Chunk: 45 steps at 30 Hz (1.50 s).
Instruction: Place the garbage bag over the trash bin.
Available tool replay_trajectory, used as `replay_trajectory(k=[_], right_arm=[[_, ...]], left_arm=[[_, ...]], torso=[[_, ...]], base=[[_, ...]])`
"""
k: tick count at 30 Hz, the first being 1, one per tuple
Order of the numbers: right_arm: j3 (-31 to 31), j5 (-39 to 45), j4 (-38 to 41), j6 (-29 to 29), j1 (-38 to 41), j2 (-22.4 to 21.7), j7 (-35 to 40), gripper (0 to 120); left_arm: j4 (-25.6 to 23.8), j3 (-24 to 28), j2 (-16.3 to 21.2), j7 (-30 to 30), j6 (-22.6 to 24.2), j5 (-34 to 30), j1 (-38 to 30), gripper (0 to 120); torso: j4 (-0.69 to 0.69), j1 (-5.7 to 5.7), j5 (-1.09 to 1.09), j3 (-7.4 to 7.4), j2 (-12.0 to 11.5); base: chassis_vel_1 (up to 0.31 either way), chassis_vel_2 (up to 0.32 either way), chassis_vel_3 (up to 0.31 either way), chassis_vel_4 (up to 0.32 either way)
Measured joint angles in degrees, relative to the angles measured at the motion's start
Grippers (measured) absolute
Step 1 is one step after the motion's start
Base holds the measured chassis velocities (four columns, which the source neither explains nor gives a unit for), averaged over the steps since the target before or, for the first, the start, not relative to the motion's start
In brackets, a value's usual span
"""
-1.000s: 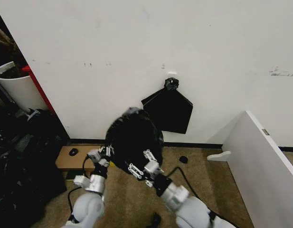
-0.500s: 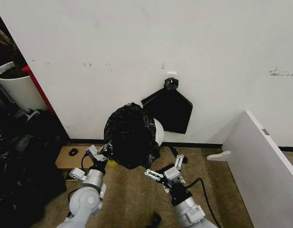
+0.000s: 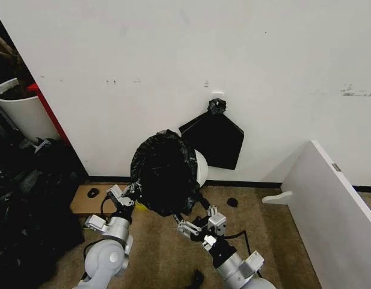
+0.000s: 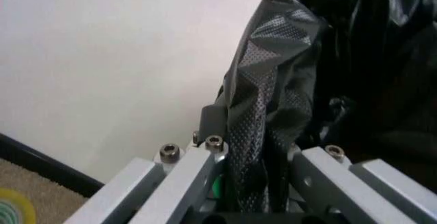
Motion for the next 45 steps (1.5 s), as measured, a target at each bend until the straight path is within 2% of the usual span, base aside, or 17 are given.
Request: replay_trajectory(k=[4,6,10,12,17,20,26,35,45], right_arm=[[0.3,0.7,-0.1,1.0,0.1,0.4,-0.2,52],[0.4,0.7,-0.2,1.2,0.1,0.4,-0.2,49],[1.2,1.0,-0.2,1.7,0.4,0.6,1.0,31],[1.3,1.0,-0.2,1.8,0.4,0.6,1.2,29],[2.1,0.5,-0.6,1.7,1.7,0.6,3.1,6],[2.4,0.1,-1.1,1.7,2.2,0.9,3.9,0],[2.9,-0.5,-2.1,2.0,3.1,1.5,6.0,0],[3.5,1.4,-4.2,5.4,4.7,3.4,8.8,0],[4.2,4.0,-4.4,6.0,4.0,5.0,15.7,0]], left_arm=[[-0.5,0.1,0.1,0.1,-0.2,0.3,0.5,3],[-0.5,0.1,0.0,0.1,-0.3,0.4,0.6,3],[-0.6,0.4,-0.1,0.4,-0.4,1.2,0.7,3],[-0.6,0.4,-0.1,0.4,-0.4,1.3,0.7,3],[-0.2,0.6,-0.2,0.5,-0.5,1.6,0.5,3],[0.2,0.6,-0.1,0.6,-0.6,1.7,0.3,3],[1.1,0.8,-0.1,0.8,-0.8,1.8,0.1,3],[1.7,1.6,-0.1,1.5,-1.2,3.7,0.6,3],[-1.4,0.5,0.1,1.4,-1.0,2.6,1.5,3]], torso=[[-0.01,0.00,0.00,0.00,0.0],[-0.01,0.00,0.00,0.00,0.0],[-0.01,0.00,0.00,0.00,0.0],[-0.01,0.00,0.00,0.00,0.0],[-0.01,0.00,0.00,0.00,0.0],[-0.01,0.00,0.00,0.00,0.0],[-0.01,0.00,0.00,0.00,0.0],[-0.01,0.00,0.00,0.00,0.0],[-0.01,0.00,0.00,0.00,0.0]], base=[[0.000,0.000,0.000,0.000],[0.000,0.000,0.000,0.000],[0.000,0.000,0.000,0.000],[0.000,0.000,0.000,0.000],[0.000,0.000,0.000,0.000],[0.000,0.000,0.000,0.000],[0.000,0.000,0.000,0.000],[0.000,0.000,0.000,0.000],[0.000,0.000,0.000,0.000]])
